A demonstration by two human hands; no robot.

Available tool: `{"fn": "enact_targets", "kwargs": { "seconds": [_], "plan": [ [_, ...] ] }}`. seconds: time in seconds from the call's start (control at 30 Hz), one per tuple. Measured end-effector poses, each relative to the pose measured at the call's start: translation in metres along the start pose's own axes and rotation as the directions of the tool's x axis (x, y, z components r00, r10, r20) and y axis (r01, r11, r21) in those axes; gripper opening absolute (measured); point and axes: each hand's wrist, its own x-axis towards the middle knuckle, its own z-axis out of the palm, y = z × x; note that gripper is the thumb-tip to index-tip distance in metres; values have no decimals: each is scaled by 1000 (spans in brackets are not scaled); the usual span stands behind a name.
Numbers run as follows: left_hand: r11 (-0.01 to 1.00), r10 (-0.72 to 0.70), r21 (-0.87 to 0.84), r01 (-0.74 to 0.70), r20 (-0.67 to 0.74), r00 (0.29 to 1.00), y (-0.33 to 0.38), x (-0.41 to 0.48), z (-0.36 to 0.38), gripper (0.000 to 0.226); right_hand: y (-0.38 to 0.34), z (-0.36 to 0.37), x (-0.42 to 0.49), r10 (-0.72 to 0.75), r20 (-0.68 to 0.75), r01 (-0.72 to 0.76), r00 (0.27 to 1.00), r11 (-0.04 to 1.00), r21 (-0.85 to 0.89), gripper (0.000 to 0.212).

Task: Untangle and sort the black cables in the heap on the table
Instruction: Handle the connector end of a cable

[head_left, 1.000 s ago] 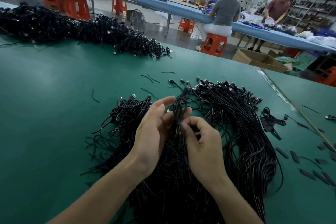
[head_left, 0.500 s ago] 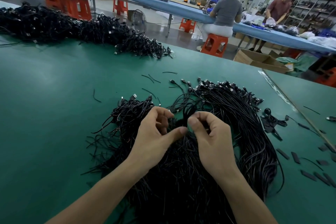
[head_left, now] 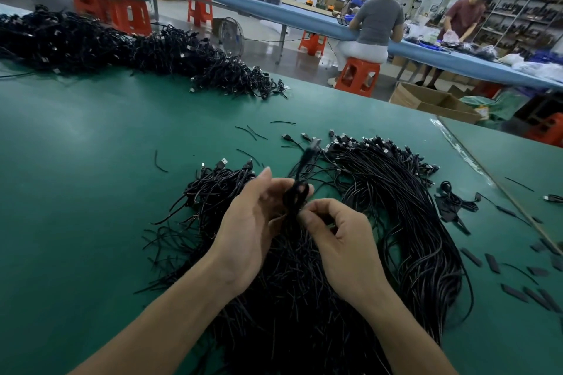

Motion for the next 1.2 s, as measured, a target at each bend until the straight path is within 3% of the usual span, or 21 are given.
{"fn": "enact_targets", "kwargs": {
  "seconds": [0.13,0.23,0.37,0.5,0.6,0.67,0.77,0.93,1.03,1.1,1.2],
  "plan": [
    [988,102,115,-105,29,994,-2,0,-3,32,3,-2,2,6,1,-6,1000,1000,0,15],
    [935,172,309,-172,28,985,-7,-1,-9,24,4,-6,5,7,-59,-6,998,1000,11,16],
    [837,192,525,-156,-15,981,-15,-1,-10,48,3,-5,5,-26,-104,31,994,998,48,14],
    [890,118,448,-80,-58,991,-17,-2,-6,51,0,-1,3,-74,-118,83,990,994,74,10],
    [930,120,353,-101,-33,992,-16,-4,-5,35,-3,-2,2,-83,-88,96,993,984,153,9],
    [971,95,227,-79,-60,994,-15,-3,-5,18,-3,-2,1,-99,-74,106,992,990,93,14],
    [1000,-14,21,16,-109,994,-11,0,-3,20,-1,-1,-1,-110,-55,111,992,994,21,21],
    [969,111,231,-93,-67,992,-11,1,-7,42,4,-2,2,-36,62,29,997,994,107,6],
    [876,227,440,-198,-13,974,-4,4,-14,36,22,-14,8,63,76,-67,995,997,44,3],
    [745,323,621,-244,-16,946,4,11,-25,35,45,-27,12,169,21,-164,985,974,-155,8],
    [530,459,826,-194,-87,884,15,23,-43,33,81,-42,12,385,-30,-339,922,769,-542,28]
  ]
}}
